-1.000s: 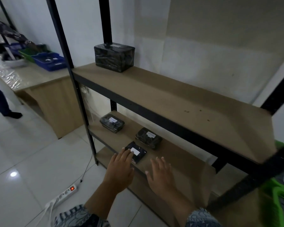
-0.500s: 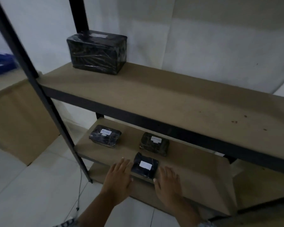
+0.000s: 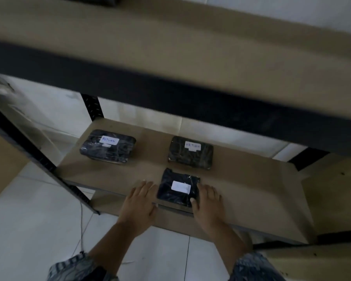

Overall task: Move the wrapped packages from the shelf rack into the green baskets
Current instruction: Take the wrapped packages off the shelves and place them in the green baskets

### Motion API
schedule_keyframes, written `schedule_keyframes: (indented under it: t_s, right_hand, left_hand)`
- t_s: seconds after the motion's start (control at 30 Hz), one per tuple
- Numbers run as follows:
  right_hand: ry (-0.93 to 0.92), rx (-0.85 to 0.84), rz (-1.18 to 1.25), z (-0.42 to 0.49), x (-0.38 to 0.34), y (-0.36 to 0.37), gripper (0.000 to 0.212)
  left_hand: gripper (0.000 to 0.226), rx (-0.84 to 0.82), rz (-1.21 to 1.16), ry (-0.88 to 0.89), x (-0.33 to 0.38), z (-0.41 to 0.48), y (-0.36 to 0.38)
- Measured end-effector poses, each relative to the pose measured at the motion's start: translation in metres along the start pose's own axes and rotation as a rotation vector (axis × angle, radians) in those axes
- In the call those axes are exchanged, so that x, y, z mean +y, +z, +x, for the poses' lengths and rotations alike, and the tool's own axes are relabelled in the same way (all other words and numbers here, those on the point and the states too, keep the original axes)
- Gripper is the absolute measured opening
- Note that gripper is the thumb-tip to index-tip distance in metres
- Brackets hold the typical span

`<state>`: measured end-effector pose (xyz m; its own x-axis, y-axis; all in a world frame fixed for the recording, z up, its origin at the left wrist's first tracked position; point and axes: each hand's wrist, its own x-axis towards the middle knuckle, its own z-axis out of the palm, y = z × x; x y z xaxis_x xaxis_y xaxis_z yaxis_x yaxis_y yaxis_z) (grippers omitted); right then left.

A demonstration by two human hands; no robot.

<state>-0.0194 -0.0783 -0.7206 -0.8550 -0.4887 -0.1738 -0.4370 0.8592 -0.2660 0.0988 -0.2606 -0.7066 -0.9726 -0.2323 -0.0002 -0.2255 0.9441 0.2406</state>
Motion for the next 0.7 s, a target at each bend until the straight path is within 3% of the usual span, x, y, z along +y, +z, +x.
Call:
schedule_keyframes:
  t_s: [0.17,0.3,0.5,0.7]
  right_hand:
    - [0.008,0.090,0.118,0.023,0.016,0.034,0.099]
    - [-0.083,0.184,-0.014,0.025,0.023,0.057,0.089]
    - [-0.175,0.438,0.054,0.021,0.030,0.071,0.075]
    - [-0.142,0.398,0.049,0.022,0.031,0.079,0.078]
  left_hand:
    - [0.051,0.090,-0.107,-0.042,-0.013,0.023,0.047]
    - [0.051,0.132,-0.151,-0.082,-0.026,0.024,0.077]
    - [0.052,0.177,-0.140,-0.081,-0.031,0.020,0.094]
    - [0.049,0.204,-0.142,-0.077,-0.031,0.020,0.096]
